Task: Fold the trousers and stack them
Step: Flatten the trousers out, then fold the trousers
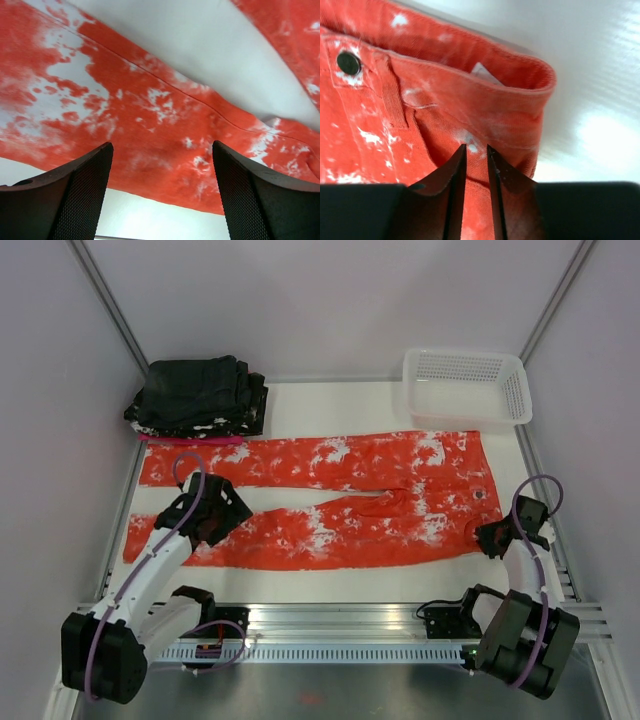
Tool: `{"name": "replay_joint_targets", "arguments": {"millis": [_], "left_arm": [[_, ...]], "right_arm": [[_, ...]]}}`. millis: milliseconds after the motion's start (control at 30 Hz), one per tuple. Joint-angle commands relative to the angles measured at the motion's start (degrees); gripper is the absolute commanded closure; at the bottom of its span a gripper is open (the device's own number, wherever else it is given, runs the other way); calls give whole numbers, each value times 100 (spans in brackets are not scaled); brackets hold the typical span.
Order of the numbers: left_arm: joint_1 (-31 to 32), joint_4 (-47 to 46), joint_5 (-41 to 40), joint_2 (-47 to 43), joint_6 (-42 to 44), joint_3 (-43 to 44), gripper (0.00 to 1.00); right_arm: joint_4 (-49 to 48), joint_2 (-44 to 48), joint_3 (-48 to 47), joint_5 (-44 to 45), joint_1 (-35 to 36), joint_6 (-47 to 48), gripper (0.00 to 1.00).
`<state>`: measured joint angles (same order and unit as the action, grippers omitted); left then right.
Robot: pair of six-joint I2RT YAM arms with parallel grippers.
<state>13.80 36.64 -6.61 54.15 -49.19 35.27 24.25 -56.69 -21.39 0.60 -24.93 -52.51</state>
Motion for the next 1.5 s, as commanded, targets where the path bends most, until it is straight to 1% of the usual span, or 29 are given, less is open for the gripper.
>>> {"name": "replay_joint_targets", "arguments": {"millis": [0,133,267,367,400,433,467,500,567,600,633,667,700,733,800,833,867,933,967,1000,1033,1100,1133,1167,1200,1267,1333,1400,1467], "left_arm": [[-114,317,-95,201,-363,77,14],[-325,335,-94,166,-460,51,14],[-659,414,-156,140,-399,103,14],[-738,431,-235,166,-241,217,13],[-747,475,-288,183,-232,261,14],[-756,588,-392,192,-231,305,13],[-800,668,-446,192,-249,366,13],[-844,721,-464,192,-275,445,11],[-1071,879,-368,192,-371,499,6],[-1186,932,-306,253,-416,507,5],[-1300,1019,-271,280,-460,516,5],[-1606,1194,-323,332,-530,525,5],[-1731,1300,-402,376,-565,543,1],[-1897,1380,-559,429,-565,551,0],[-2494,1415,-596,465,-417,630,0],[-2757,1459,-587,500,-373,700,0],[-3256,1503,-587,517,-355,884,0],[-3681,1749,-875,579,-494,1052,0],[-4040,1802,-1007,596,-565,1183,0],[-4191,1759,-1183,623,-548,1228,0],[-4497,1680,-1211,684,-478,1237,0],[-4833,1427,-993,763,-311,1150,0],[-5174,1224,-808,764,-119,897,0],[-5342,987,-572,677,-74,720,1],[-5492,785,-117,580,-73,536,2],[-5773,397,72,247,-108,54,6],[-5818,274,-164,0,-4,-255,8],[-5828,229,-514,-334,146,-362,11],[-5836,107,-665,-501,261,-503,16]], "right_arm": [[282,-325,179,81,-697,434,72],[326,-142,30,177,-759,505,73],[686,140,-225,607,-829,496,75],[573,315,-392,39,-829,951,71],[468,394,-419,-686,-829,1110,70],[449,517,-549,-919,-812,1172,69],[388,640,-612,-1156,-812,1217,66],[353,833,-699,-1568,-812,1452,59],[589,914,-1156,-1677,-768,1611,52],[651,888,-1314,-1738,-724,1752,43],[790,853,-1629,-1661,-593,1892,40],[792,826,-1719,-1677,-549,1920,35],[757,774,-1789,-1729,-513,1946,28],[687,747,-1860,-1834,-461,1920,26],[529,633,-1869,-2045,-399,1885,22],[415,580,-1895,-2107,-312,1841,21],[370,519,-1904,-2160,-250,1763,21],[291,264,-2018,-2143,4,1744,20],[247,55,-2062,-2091,110,1736,20],[221,-52,-2176,-2064,215,1753,19],[177,-184,-2246,-2029,408,1779,19],[141,-570,-2448,-1994,558,1850,19],[141,-711,-2545,-1994,690,1867,19],[150,-956,-2624,-2002,752,1876,19],[141,-1054,-2790,-2037,822,1876,19],[141,-1326,-2914,-2073,981,1841,19],[124,-1424,-2968,-2134,1042,1789,19],[98,-1459,-2950,-2152,1060,1771,19],[97,-1477,-2924,-2117,1078,1788,19]]}}
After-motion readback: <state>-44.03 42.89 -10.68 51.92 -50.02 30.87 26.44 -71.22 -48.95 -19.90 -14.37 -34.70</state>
